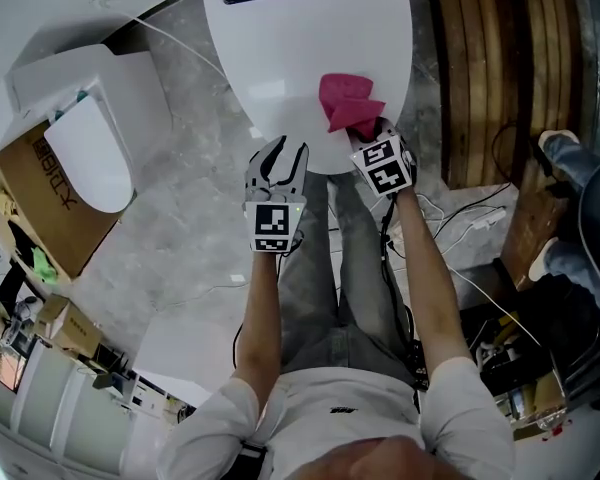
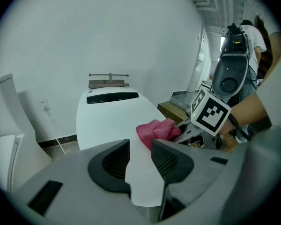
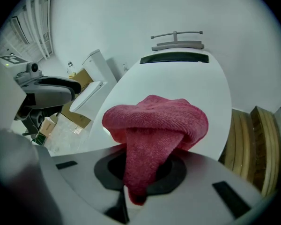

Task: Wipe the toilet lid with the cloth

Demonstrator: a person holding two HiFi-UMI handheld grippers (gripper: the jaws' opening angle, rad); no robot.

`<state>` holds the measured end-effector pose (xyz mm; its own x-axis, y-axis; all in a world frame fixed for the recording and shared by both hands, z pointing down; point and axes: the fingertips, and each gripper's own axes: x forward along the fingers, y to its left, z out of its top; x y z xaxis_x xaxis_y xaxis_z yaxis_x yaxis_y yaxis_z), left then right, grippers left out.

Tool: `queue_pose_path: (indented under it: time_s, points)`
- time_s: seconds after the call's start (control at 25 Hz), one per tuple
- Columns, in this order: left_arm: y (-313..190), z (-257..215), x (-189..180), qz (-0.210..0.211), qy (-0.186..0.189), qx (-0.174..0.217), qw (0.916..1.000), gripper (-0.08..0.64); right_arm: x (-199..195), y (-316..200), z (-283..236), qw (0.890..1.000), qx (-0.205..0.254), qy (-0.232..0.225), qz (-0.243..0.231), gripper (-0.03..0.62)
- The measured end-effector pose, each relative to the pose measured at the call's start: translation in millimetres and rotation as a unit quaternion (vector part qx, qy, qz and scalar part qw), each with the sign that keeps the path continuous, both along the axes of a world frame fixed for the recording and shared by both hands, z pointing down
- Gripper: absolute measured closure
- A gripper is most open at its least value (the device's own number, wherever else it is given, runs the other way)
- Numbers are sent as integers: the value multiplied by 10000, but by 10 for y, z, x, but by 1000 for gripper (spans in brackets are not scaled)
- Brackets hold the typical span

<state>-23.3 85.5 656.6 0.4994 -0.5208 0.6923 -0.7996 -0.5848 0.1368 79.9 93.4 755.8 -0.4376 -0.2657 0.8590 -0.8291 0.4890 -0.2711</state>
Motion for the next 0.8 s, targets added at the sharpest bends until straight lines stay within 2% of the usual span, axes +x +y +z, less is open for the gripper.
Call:
queue_pose_path:
  time_s: [0.4,0.8]
  points:
    - [124,14,78,143,-6,7,9999,403,413,263,85,9986,-45,329,414,528]
    - [366,-20,51,146,-31,5,9999,403,368,577,105,9974,-93,429,577,528]
